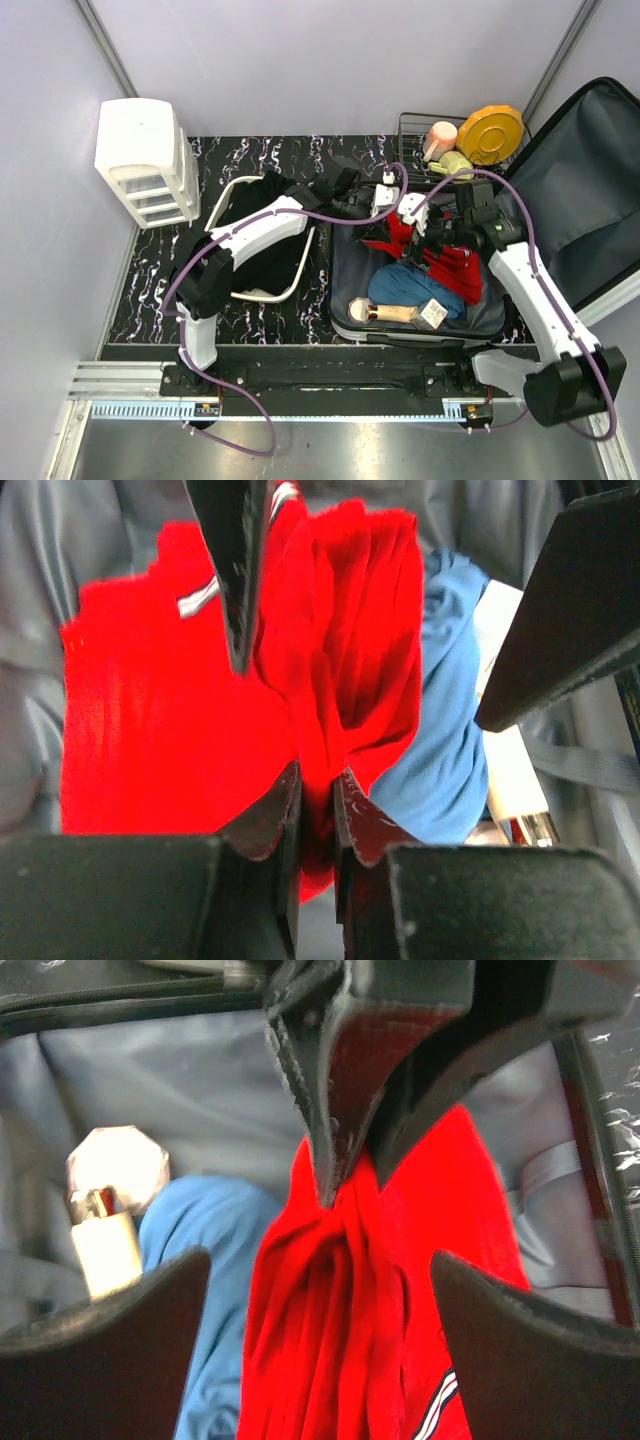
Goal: Open, take out, and arrange the luggage
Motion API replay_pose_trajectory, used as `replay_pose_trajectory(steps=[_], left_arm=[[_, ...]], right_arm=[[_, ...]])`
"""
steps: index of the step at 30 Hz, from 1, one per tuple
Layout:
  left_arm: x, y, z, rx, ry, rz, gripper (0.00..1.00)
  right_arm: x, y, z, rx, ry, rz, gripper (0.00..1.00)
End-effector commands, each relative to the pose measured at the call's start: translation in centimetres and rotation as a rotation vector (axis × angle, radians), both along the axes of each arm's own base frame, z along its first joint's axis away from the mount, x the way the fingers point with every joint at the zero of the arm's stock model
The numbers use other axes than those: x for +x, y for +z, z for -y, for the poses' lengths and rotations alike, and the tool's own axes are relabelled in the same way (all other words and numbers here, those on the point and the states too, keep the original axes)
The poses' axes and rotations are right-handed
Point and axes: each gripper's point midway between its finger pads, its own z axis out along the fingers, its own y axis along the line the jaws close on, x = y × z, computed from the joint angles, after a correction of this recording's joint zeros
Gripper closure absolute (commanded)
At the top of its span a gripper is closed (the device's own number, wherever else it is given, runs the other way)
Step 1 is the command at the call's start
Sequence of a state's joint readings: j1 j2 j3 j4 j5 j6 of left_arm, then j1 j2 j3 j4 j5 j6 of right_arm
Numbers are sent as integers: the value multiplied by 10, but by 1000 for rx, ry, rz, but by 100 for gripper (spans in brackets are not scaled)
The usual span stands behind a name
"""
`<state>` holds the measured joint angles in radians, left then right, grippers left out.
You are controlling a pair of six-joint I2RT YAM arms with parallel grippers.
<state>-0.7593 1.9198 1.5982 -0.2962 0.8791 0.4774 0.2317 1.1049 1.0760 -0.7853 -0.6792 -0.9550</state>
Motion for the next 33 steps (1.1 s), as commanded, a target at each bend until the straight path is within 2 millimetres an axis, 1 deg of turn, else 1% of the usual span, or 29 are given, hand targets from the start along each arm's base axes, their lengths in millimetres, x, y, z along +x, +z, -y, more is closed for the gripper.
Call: replay_pose_trajectory(steps=[1,3,5,6,8,12,13,14,16,18,19,20,23,24,25,26,27,28,29,30,31,32,33], left_arm=[[9,47,9,-125,-35,104,100],[9,50,7,-128,-32,108,100],[6,51,4,-133,-34,101,100],[5,54,4,-144,-33,101,100],[3,54,1,-152,-31,90,100],[2,57,1,-169,-33,86,100],[2,59,0,-174,-34,83,100],[1,61,0,-183,-44,76,100],[-1,67,-1,-200,-54,71,100],[-4,73,-3,-213,-67,73,100],[-6,75,-4,-217,-72,74,100],[-8,78,-5,-222,-81,76,100],[-11,82,-6,-227,-93,70,100],[-12,84,-6,-229,-96,72,100],[-12,88,-6,-235,-101,78,100],[-13,88,-5,-231,-105,74,100],[-13,90,-5,-233,-105,71,100],[-11,95,-5,-237,-101,78,91],[-10,90,-7,-213,-85,63,78],[-8,89,-8,-209,-86,86,65],[-3,83,-14,-193,-69,89,49],[3,79,-19,-181,-43,103,32],[9,75,-23,-175,-23,118,24]], right_arm=[[13,-24,-7,-56,56,-13,0],[22,-39,0,-115,47,1,0],[29,-47,4,-138,29,16,0],[31,-48,6,-145,17,22,0],[27,-48,7,-138,18,28,0],[13,-45,5,-76,46,45,0],[9,-49,6,-82,50,52,0],[10,-52,7,-88,48,56,0],[18,-59,13,-122,14,78,0],[27,-61,21,-139,-26,87,2],[32,-58,22,-136,-42,97,5],[35,-58,25,-140,-52,99,16],[40,-55,29,-136,-80,98,31],[42,-53,30,-135,-89,103,38],[43,-52,30,-126,-105,92,42],[46,-50,31,-126,-118,92,46],[47,-49,32,-121,-127,88,59],[49,-44,32,-114,-135,91,67],[50,-41,32,-106,-139,95,77],[51,-38,33,-96,-144,98,87],[54,-28,37,-79,-165,112,100],[56,-22,39,-65,-171,121,100],[54,-17,38,-47,-167,120,100]])
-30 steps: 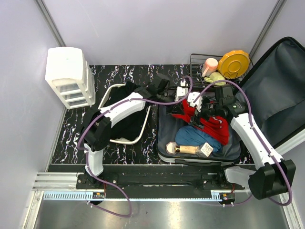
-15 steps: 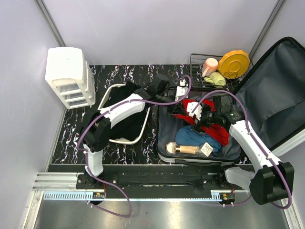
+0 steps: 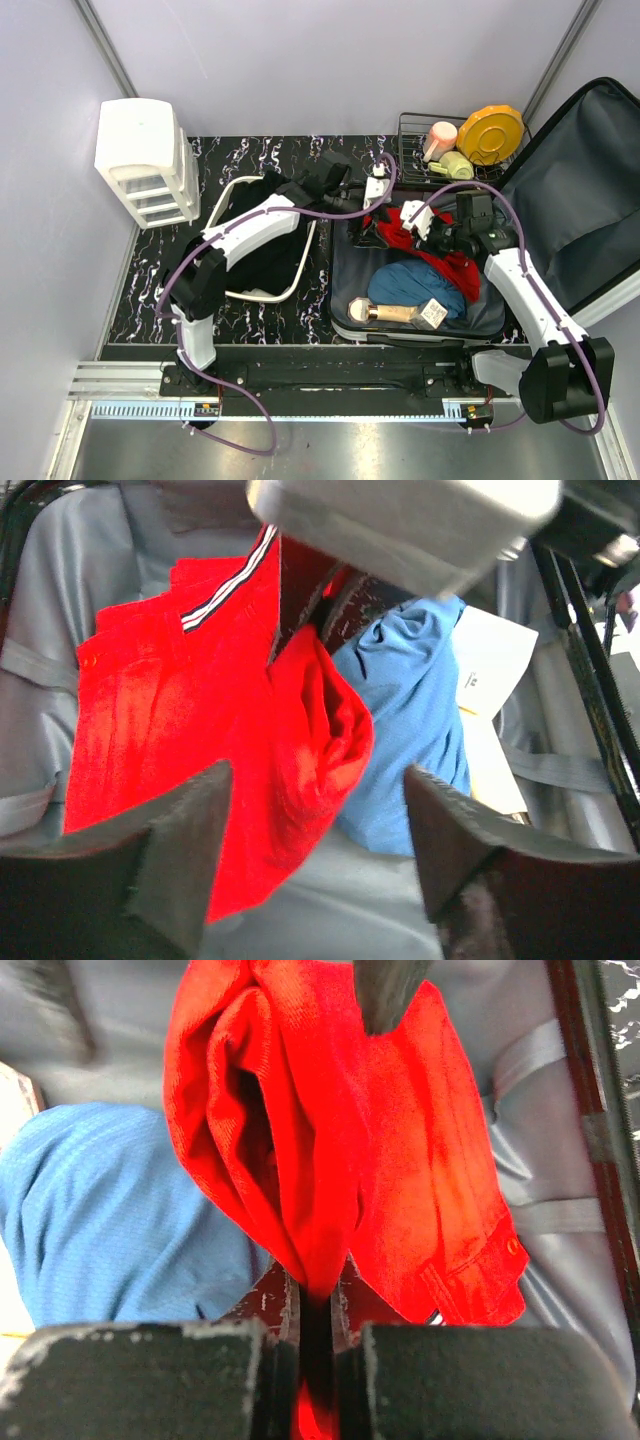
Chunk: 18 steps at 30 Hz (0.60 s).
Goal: Open, take out, and arrange the luggage
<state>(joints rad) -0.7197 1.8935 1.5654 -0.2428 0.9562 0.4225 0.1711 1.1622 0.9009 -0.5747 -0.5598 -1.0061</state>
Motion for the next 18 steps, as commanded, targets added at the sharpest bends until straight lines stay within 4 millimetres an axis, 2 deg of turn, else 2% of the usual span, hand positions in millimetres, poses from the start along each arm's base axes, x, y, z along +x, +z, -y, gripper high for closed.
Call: replay_pose_trajectory(steps=[1,3,5,8,10,11,14,18], left_arm=[[16,49,-23,-103,21,155,19],[29,42,-31,-97,44,206,1],[48,25,-41,-60,90,256,1],[64,13,-38,-48,95,301,1],[67,10,-30,-64,81,290,1],[68,16,-24,-101,79,293,1],[66,18,-8,-150,57,314,1],[51,14,12,-185,2,341,1]], right_arm=[[21,55,7,73,-55,115,100],[18,63,6,90,-48,116,100],[15,74,4,111,-37,130,100],[9,85,0,134,-18,144,100],[6,92,-1,143,-13,156,100],[5,94,-1,146,-13,160,100],[0,104,-4,164,0,174,100],[-7,113,-6,186,10,185,100]])
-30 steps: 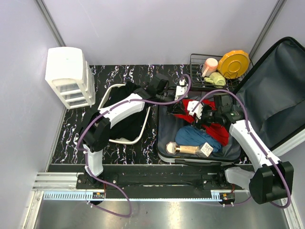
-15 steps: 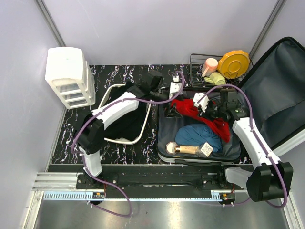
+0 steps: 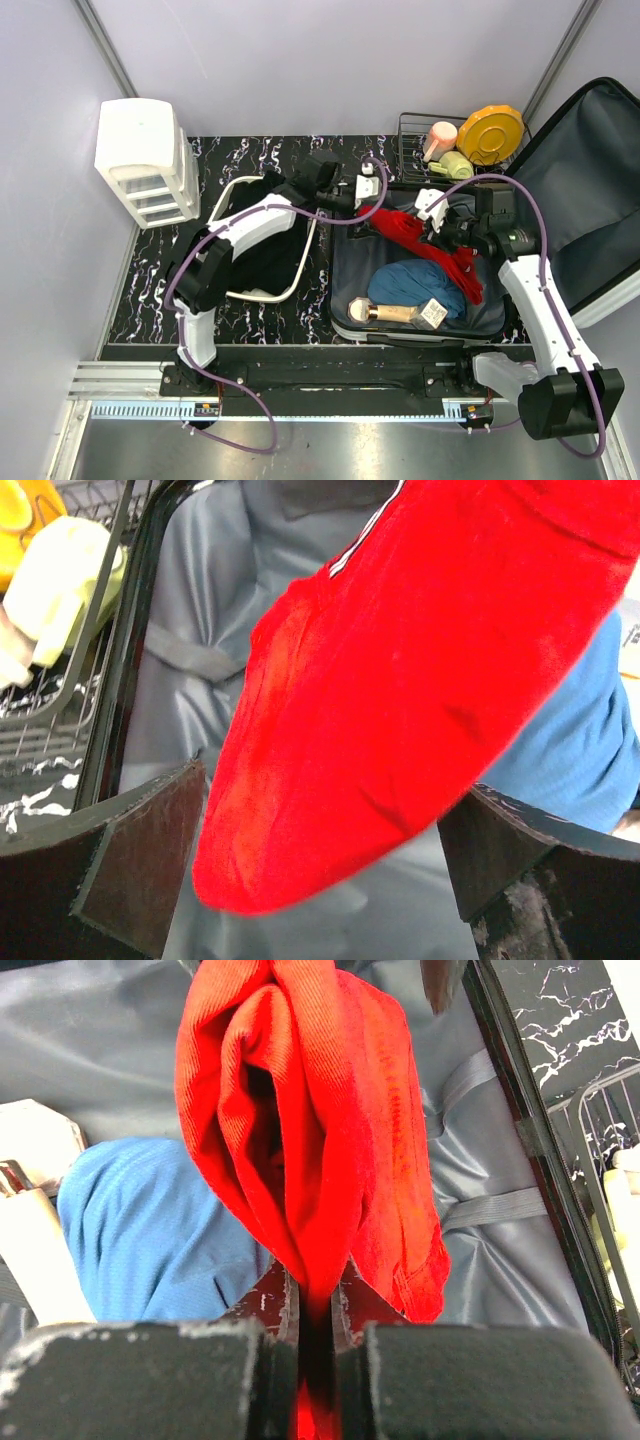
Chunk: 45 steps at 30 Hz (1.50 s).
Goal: Open, take out, and arrange the luggage
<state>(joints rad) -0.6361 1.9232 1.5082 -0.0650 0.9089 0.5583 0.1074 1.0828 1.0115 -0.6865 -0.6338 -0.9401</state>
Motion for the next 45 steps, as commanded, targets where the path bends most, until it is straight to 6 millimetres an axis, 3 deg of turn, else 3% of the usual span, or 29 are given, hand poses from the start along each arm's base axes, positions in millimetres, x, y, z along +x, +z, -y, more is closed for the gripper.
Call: replay_pose_trajectory(steps=[1,3,6,7,10,11,12,13,14,15,16,17,18,19,20,21,22,28,33,35,38,41,43,45], left_arm=[[-17,26,34,-120,-107,133,3],[-22,35,39,-157,-122,119,8],[-32,48,42,-174,-168,84,38],[-37,41,38,-130,-169,41,59],[-39,44,29,-71,-182,84,81],[-38,51,25,-72,-178,106,96],[-34,68,18,-85,-159,125,100],[-31,77,13,-90,-140,117,100],[-30,89,8,-98,-121,89,100],[-18,116,-1,-125,-88,115,100],[-13,124,-9,-117,-66,93,100],[-6,135,-14,-118,-39,93,100],[10,162,-25,-138,5,144,100],[17,163,-34,-101,51,129,100],[26,170,-41,-82,70,191,100],[38,193,-49,-78,103,271,100],[46,188,-61,-11,162,287,100],[111,214,-130,145,364,631,100],[166,218,-188,268,528,765,100],[178,212,-209,331,564,793,100],[175,200,-235,392,573,784,100],[180,199,-255,375,613,747,100],[191,207,-262,338,674,722,100],[213,231,-270,278,757,753,100]], right_arm=[[0,62,-14,89,54,163,100],[-1,63,-13,92,48,164,100],[-2,68,-14,100,45,175,100],[-2,71,-14,108,45,180,100],[2,81,-16,128,40,209,100],[6,88,-17,137,39,238,100],[8,91,-17,153,26,239,100],[10,94,-17,162,14,248,100],[17,99,-15,164,-11,266,80],[22,100,-13,178,-41,248,64],[25,101,-11,179,-63,245,46],[33,102,-6,172,-104,251,16],[37,103,-5,185,-136,238,9],[40,104,-2,186,-157,240,3],[45,109,1,187,-185,263,0],[47,107,2,191,-197,261,0],[48,108,4,191,-211,273,0],[55,106,7,195,-235,281,0],[60,101,4,207,-236,260,0],[62,99,3,211,-229,253,0],[65,96,4,206,-234,249,0],[66,92,1,211,-222,235,0],[66,90,-3,218,-203,228,0],[69,87,-4,217,-195,219,0]])
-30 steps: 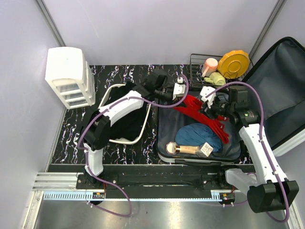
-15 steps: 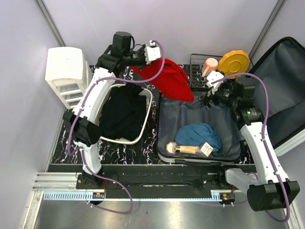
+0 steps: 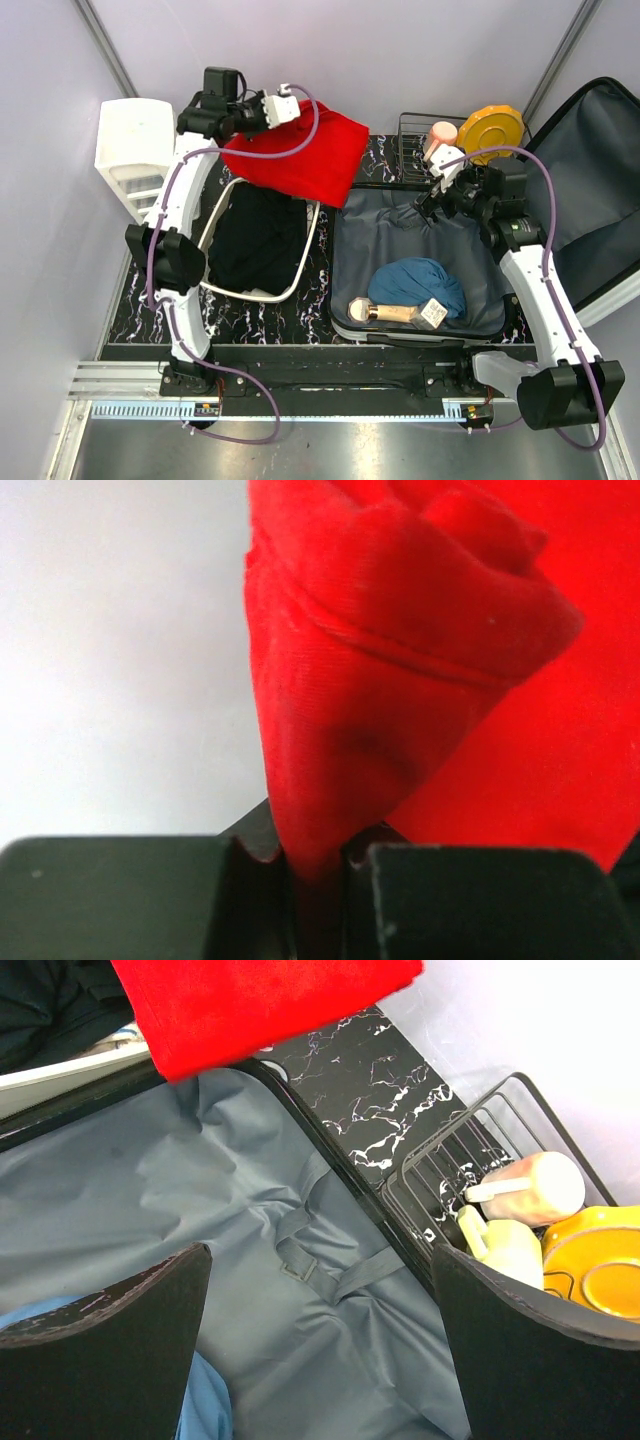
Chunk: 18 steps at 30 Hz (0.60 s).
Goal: Open, take out, and arrange the luggage
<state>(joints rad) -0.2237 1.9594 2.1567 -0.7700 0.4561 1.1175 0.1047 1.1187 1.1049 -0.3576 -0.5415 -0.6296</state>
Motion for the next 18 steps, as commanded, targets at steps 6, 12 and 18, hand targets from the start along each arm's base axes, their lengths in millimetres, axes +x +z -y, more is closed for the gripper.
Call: replay_pose_trajectory(steps=[6,12,18], left_arm=[[70,170,-38,-236,244,556,100],[52,136,-40,-129,174,484,100],[22,104,-54,-58,134,395,100]], right_arm=[[20,8,-7,12,32,36,0],[20,5,-5,1,25,40,0],[14,-5,-6,3,36,22,0]])
